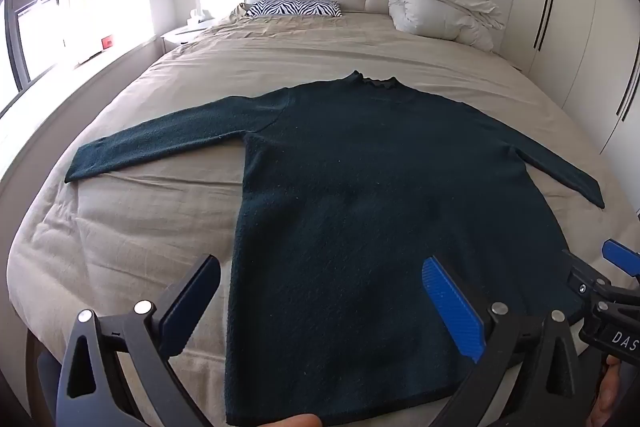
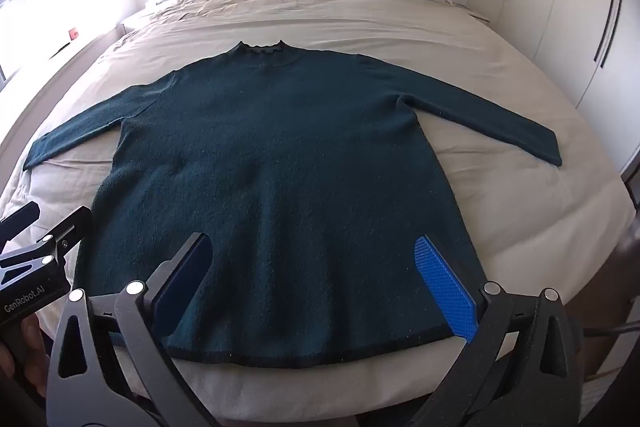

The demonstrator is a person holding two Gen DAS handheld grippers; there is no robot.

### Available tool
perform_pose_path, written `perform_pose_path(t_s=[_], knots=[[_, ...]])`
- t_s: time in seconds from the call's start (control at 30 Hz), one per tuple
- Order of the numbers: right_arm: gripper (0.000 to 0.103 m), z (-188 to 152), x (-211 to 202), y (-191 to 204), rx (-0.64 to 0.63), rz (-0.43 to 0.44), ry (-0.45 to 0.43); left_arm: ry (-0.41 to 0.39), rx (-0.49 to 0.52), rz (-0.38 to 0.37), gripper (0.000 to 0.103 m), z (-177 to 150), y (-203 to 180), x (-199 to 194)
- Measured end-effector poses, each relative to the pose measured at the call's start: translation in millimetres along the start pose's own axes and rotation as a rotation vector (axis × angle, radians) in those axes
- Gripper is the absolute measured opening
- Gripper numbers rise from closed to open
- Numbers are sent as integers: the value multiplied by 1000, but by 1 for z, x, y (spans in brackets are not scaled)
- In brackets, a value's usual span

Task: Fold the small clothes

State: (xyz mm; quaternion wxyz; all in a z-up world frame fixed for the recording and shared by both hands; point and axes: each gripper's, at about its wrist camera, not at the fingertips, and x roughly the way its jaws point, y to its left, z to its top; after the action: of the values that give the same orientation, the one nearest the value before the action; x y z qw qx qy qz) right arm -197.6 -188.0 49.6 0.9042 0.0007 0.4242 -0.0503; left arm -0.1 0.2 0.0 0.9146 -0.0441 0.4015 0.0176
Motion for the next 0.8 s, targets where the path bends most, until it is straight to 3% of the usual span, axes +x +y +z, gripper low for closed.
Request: perform_pose_path(t_s=[0.8], knots=[[103,-3,4,3,-4,-13,10,13,17,15,103,-4,-1,5]])
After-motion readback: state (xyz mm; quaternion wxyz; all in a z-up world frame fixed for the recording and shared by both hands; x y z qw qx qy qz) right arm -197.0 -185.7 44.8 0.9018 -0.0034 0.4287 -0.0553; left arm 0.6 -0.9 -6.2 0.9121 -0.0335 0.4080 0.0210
